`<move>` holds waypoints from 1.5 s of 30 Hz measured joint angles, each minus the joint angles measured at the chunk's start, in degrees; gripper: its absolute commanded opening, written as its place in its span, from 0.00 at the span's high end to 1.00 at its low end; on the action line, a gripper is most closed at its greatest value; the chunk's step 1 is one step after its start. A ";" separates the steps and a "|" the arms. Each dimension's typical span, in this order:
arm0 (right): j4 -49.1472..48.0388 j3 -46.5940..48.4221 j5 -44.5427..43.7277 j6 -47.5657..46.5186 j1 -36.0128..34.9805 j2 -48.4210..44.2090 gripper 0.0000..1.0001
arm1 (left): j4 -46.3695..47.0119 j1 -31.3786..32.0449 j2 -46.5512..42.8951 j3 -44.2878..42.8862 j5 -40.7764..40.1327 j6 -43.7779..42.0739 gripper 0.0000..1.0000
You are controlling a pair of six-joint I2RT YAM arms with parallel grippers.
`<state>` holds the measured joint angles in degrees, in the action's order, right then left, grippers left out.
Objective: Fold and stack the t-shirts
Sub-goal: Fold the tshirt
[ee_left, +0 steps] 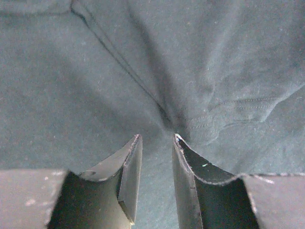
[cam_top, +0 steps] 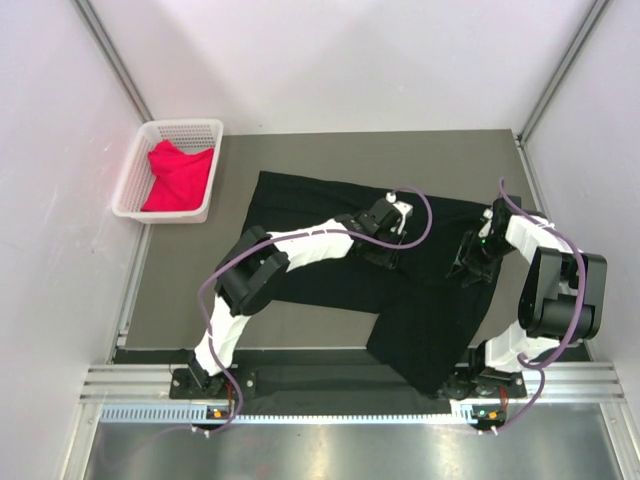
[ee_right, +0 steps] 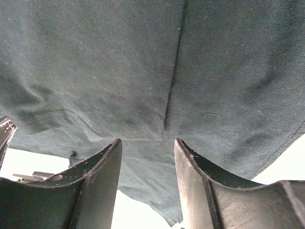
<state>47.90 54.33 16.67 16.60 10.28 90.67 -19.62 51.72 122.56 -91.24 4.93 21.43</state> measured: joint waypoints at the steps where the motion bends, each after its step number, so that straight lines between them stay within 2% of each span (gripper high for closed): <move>1: 0.00 0.00 0.02 0.00 0.00 0.00 0.50 | 0.02 0.11 0.20 -0.26 -0.11 -0.26 0.63; 7: -0.13 0.00 0.22 0.00 0.02 0.26 0.50 | -0.04 0.44 2.67 -2.97 0.33 -1.75 0.63; 11: -0.15 0.00 0.46 0.00 0.02 0.35 0.49 | 0.02 0.59 2.73 -3.06 1.81 -2.27 0.59; 19: -1.07 0.00 1.64 0.44 0.04 1.40 0.51 | 0.42 1.20 2.62 -1.84 4.76 -2.78 0.58; 26: -3.15 -0.02 2.75 1.22 0.04 3.08 0.62 | -0.24 1.18 1.36 -1.46 4.17 -3.56 0.60; 31: -4.22 -0.85 3.26 1.86 0.02 3.13 0.67 | -1.33 -0.81 -0.09 -1.42 6.32 -2.23 0.60; 35: -4.81 -2.56 3.98 2.54 0.02 3.13 0.87 | -1.64 -5.53 -1.68 -1.31 11.15 -0.20 0.58; 40: -5.05 -2.84 6.16 4.31 0.02 2.71 1.00 | -1.33 -10.86 -2.40 -1.44 16.92 3.72 0.58; 45: -3.28 1.27 7.91 7.10 0.09 2.32 1.00 | -1.36 -10.64 -2.40 -1.44 18.73 5.51 0.59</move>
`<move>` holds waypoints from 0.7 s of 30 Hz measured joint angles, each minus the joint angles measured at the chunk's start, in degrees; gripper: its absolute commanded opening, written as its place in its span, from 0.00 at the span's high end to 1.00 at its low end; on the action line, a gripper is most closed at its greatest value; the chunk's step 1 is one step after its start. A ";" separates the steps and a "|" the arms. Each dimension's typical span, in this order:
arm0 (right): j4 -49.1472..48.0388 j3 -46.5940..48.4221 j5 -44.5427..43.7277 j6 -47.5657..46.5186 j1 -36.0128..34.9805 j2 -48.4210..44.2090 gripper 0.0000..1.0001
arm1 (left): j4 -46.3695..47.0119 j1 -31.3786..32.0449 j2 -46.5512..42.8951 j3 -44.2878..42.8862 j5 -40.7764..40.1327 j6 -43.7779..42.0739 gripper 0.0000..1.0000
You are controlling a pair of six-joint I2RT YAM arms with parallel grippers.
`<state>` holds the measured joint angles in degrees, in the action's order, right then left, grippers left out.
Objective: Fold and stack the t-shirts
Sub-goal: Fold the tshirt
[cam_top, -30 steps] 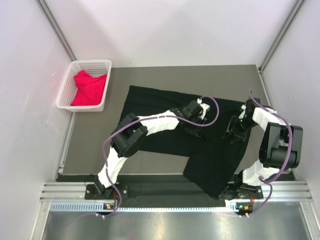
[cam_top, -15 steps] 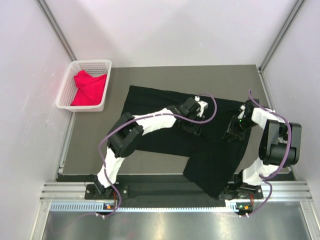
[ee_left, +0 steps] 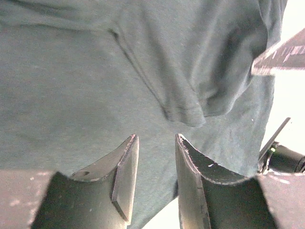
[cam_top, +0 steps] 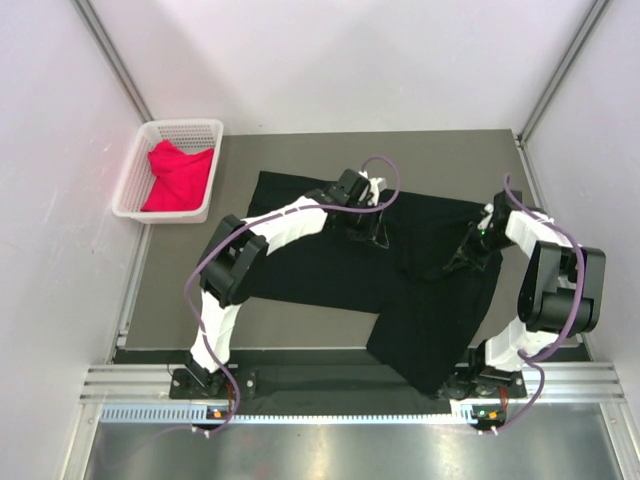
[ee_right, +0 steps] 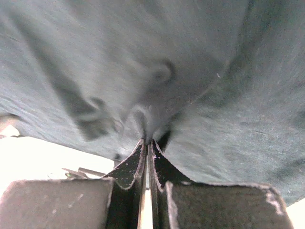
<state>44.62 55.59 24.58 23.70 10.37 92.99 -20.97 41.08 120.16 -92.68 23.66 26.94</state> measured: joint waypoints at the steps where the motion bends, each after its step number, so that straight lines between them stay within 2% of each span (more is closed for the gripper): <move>1: 0.28 1.31 -0.02 0.37 0.09 -0.02 1.00 | -0.02 0.37 0.00 0.00 0.04 0.02 0.59; 5: 0.85 4.61 -0.22 1.07 1.22 -0.50 1.00 | -0.15 1.36 0.00 0.00 -0.09 -0.04 0.59; 21: 8.96 4.20 -4.20 2.49 2.97 -4.44 1.00 | -0.94 0.83 0.00 0.00 -0.52 -0.59 0.59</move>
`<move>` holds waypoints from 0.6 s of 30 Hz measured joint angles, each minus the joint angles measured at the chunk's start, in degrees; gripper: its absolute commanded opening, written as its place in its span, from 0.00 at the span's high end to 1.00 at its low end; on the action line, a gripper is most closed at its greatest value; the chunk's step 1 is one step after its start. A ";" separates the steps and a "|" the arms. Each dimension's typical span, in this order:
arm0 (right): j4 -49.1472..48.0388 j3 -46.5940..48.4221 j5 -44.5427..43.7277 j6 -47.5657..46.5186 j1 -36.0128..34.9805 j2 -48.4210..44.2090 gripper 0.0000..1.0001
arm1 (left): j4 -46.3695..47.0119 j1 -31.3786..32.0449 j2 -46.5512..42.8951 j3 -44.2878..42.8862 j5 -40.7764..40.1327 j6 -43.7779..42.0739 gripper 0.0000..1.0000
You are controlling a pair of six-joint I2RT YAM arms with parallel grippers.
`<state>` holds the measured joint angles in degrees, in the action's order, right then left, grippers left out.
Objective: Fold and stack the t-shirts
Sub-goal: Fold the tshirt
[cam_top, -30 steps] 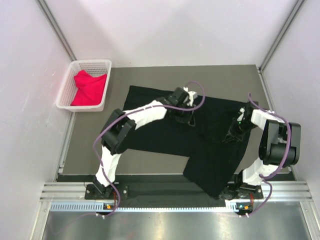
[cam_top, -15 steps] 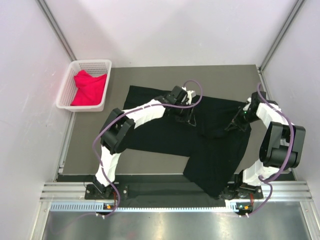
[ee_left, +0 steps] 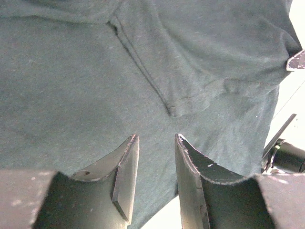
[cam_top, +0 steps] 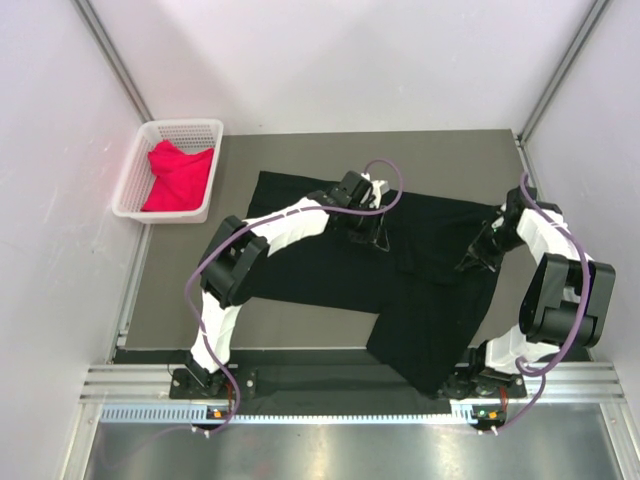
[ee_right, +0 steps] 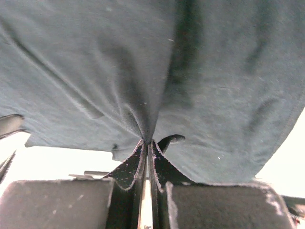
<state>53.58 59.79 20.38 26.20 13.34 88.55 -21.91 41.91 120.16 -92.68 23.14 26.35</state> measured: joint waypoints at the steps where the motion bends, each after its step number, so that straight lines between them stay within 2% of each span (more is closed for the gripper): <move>1: 0.22 -0.24 -0.44 0.02 0.00 -0.02 1.00 | -0.20 -0.09 0.00 0.00 0.00 -0.15 0.59; 6: -0.15 -2.08 -3.72 -0.57 0.04 0.55 0.85 | -1.40 -1.05 0.00 0.00 -0.02 -0.81 0.59; 7: -0.24 -2.54 -4.48 -0.92 0.02 1.16 0.75 | -1.64 -1.38 0.00 0.00 -0.02 -0.92 0.59; 10: -0.07 -3.02 -8.39 -2.71 -0.02 2.58 0.63 | -2.34 -2.45 0.00 0.00 -0.13 -1.18 0.59; 15: 1.40 1.14 -17.57 -8.66 -4.09 1.75 0.60 | -3.50 -4.74 -0.17 0.02 -0.98 -1.92 0.60; 18: -0.07 6.08 -18.56 -11.58 -13.16 0.74 0.59 | -4.07 -6.60 -0.98 0.31 -1.75 -2.01 0.62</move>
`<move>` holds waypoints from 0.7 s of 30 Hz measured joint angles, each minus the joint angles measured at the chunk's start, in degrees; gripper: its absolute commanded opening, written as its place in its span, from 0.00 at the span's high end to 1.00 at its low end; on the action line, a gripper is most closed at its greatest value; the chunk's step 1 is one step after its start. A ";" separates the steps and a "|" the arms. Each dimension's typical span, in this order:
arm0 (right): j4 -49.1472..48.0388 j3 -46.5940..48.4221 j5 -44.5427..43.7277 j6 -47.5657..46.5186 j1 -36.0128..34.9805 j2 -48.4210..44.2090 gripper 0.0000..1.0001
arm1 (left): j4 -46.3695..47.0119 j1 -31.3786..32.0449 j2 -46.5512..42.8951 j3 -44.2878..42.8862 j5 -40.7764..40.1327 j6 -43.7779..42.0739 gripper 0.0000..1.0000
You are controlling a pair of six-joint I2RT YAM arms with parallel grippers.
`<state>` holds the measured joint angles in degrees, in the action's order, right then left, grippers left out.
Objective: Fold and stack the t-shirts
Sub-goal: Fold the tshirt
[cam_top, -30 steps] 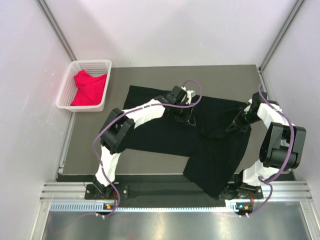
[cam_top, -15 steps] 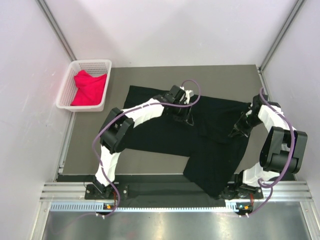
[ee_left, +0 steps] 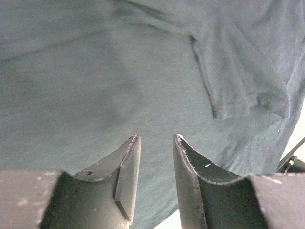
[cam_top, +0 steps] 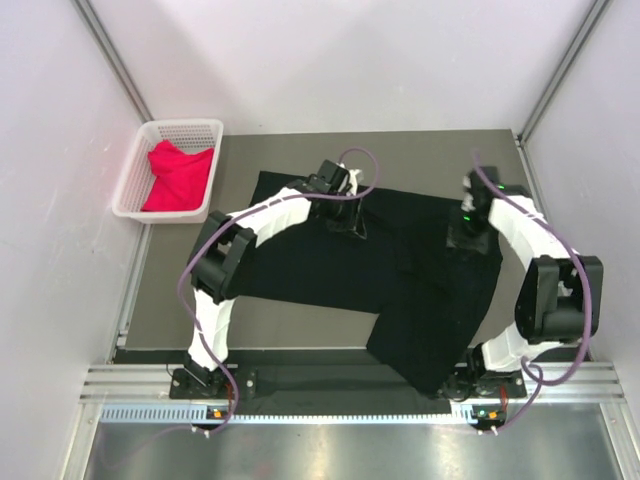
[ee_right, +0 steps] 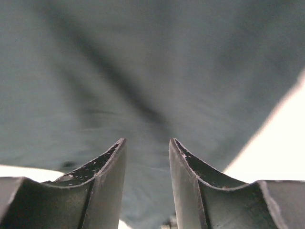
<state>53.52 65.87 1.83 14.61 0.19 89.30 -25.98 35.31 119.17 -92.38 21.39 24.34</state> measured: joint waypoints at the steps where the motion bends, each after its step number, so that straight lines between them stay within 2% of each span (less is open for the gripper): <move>1: -0.90 1.49 0.39 -0.59 -3.15 -0.04 0.59 | -0.07 -0.63 -0.44 0.22 -0.22 0.04 0.62; 4: -3.61 6.49 2.49 -1.60 -12.66 1.51 0.60 | 0.31 -3.28 -3.30 2.49 -1.22 1.11 0.62; 9: -5.66 11.43 3.02 -2.73 -21.31 8.70 0.60 | 0.48 -8.37 -10.32 7.19 -2.56 2.69 0.62; 15: -5.92 11.50 1.68 -3.34 -25.35 16.26 0.61 | 0.59 -10.19 -15.19 9.92 -3.87 2.97 0.62; 17: -5.88 11.50 1.09 -3.50 -26.16 17.27 0.66 | 0.68 -10.12 -16.26 11.45 -3.93 2.97 0.62; 21: -5.88 11.54 0.09 -3.02 -27.71 18.71 0.67 | 0.44 -10.23 -17.18 13.53 -3.91 2.97 0.63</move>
<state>47.64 77.41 1.91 11.60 -27.53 108.01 -25.54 25.08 102.00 -78.85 17.47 27.31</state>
